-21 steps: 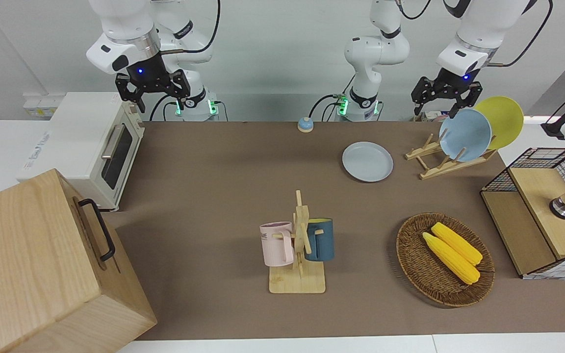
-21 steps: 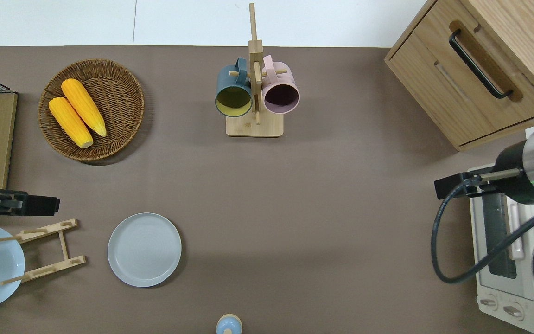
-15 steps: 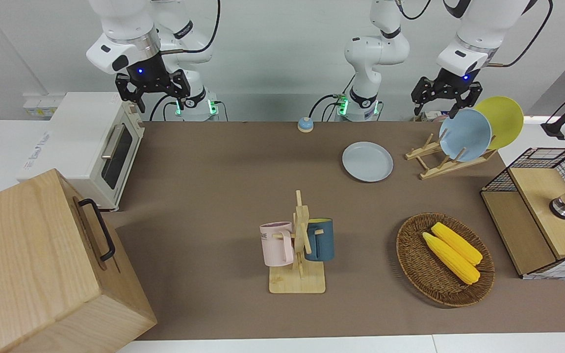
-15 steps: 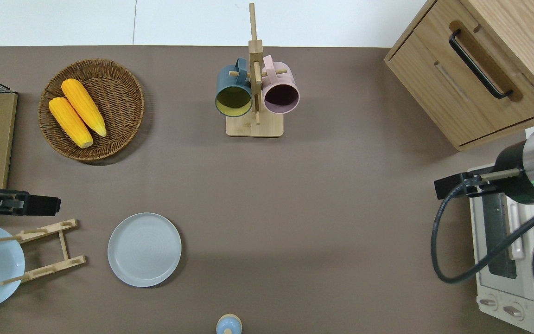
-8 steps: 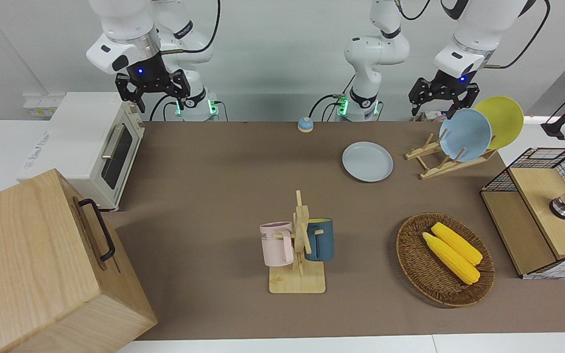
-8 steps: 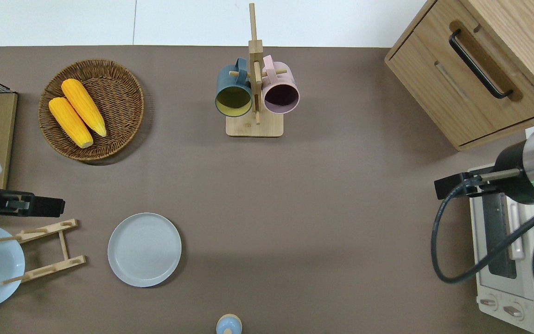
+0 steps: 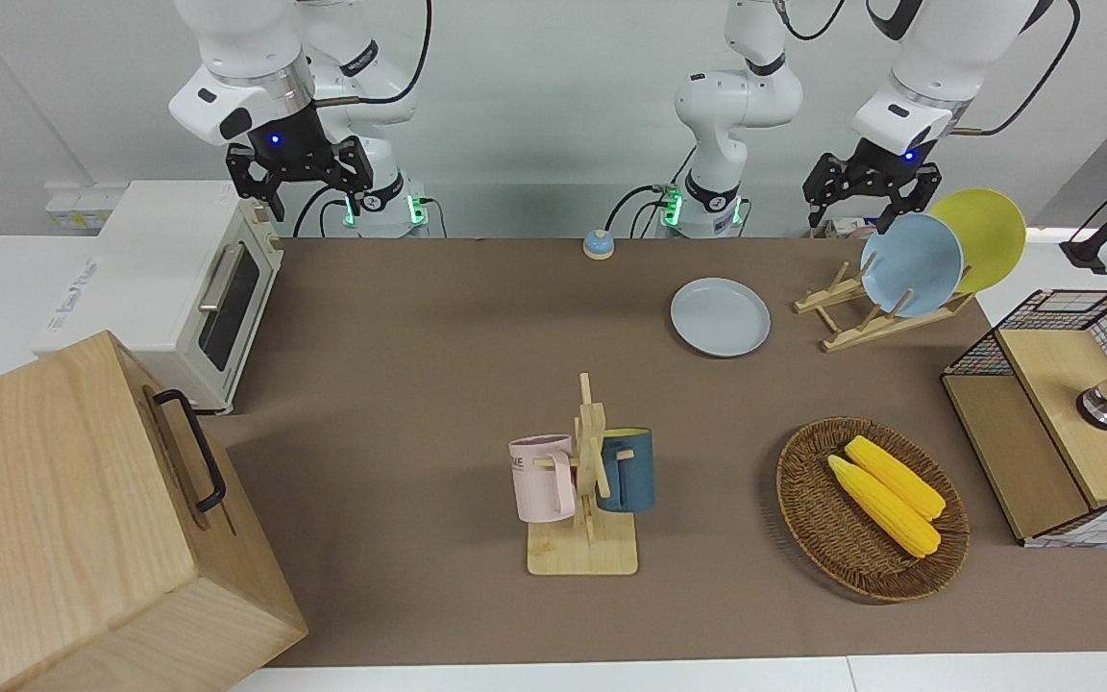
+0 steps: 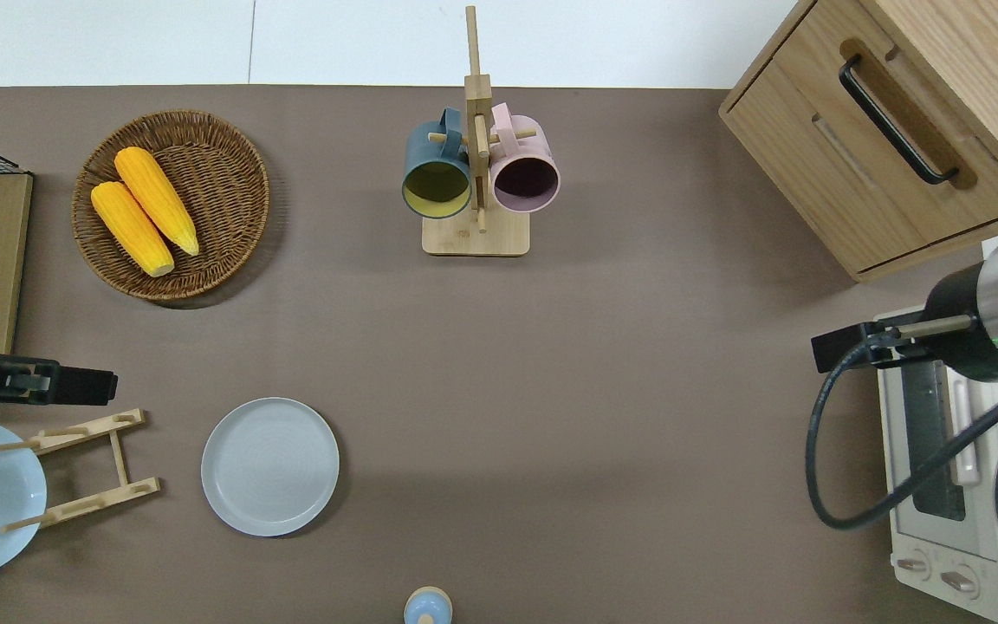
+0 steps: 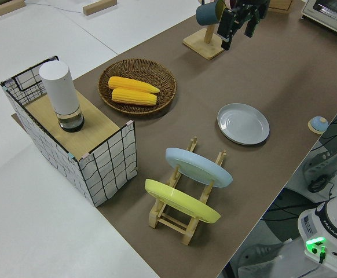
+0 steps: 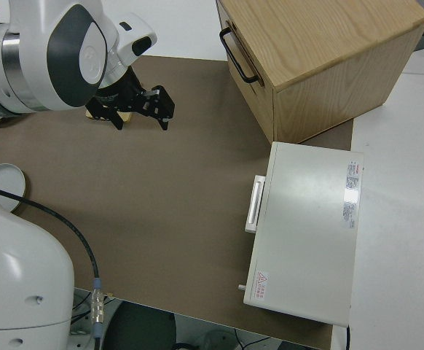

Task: Pick gray plate from table and place it on lower plate rack with left arm
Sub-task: 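Move the left gripper toward the edge of the gray plate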

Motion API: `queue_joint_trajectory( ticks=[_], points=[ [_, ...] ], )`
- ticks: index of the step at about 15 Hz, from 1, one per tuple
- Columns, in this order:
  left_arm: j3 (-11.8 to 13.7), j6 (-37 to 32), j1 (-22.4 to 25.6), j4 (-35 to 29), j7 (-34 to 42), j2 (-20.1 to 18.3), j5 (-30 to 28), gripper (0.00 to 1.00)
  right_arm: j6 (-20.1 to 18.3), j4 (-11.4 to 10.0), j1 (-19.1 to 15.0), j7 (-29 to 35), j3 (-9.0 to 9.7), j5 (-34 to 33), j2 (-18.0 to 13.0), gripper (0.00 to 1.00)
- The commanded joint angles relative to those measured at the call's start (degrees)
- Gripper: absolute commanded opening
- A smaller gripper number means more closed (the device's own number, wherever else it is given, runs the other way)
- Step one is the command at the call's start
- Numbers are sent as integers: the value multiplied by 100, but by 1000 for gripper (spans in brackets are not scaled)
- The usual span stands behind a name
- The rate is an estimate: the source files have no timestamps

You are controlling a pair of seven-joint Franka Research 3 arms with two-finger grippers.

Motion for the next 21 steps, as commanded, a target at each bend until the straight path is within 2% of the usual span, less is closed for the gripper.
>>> queue_joint_trajectory(
  ticks=[1, 4, 10, 21],
  points=[
    [68, 463, -9, -594, -30, -180, 102, 993, -75, 35, -56, -8, 32, 59, -14, 987],
    [68, 937, 9, -1121, -30, -347, 102, 993, -75, 35, -56, -8, 32, 59, -14, 990],
    [68, 1562, 97, -1825, -30, -374, 58, 993, -75, 35, -56, -8, 32, 59, -14, 987],
    [68, 2792, 114, -3231, 14, -664, 58, 993, -75, 35, -56, -8, 32, 59, -14, 990]
  ],
)
